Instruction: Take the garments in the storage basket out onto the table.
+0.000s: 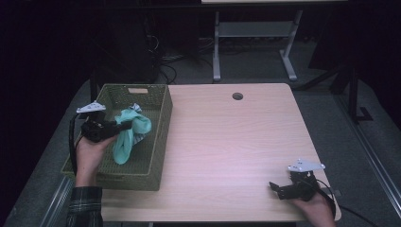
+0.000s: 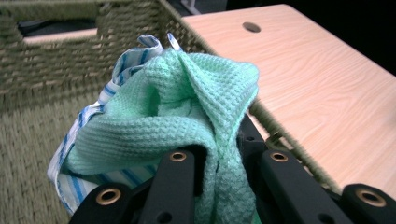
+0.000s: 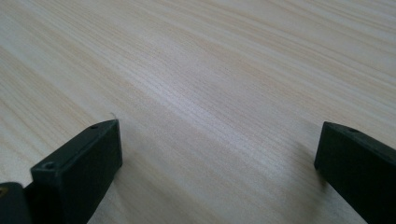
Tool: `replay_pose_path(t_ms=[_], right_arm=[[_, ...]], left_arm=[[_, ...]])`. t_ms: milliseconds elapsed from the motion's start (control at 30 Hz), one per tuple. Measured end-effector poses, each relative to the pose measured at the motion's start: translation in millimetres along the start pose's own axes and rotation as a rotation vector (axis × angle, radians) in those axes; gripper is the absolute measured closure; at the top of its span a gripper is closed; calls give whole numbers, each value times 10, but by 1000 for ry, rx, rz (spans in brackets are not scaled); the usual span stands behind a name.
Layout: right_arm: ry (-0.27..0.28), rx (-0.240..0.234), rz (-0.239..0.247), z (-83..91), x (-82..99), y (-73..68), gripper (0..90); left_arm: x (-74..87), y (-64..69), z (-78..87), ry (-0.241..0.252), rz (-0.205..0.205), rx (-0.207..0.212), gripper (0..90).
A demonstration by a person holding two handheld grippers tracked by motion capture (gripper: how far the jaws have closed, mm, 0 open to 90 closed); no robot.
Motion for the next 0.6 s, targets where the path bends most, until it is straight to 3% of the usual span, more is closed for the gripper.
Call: replay_pose_path(t_ms=[200, 500, 600], right_arm=[[-1, 0, -2, 0, 1, -1, 3], [0, 0, 1, 0, 0, 1, 3], [1, 0, 0, 0, 0, 0, 4]], left_arm=[[-177, 154, 60, 36, -30, 35, 794], [-418, 464, 85, 92, -73, 130, 794], [-476, 544, 85, 100, -93, 144, 794]])
Point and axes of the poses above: each handheld gripper's, and its own axes: z roughly backward along the jaws, x roughly out of its underside, y roughly to its right, the point moved 8 cm from there along -z, roughly forward along the jaws, and after that the axes turned 6 degrees about x, right-handed, at the moved point
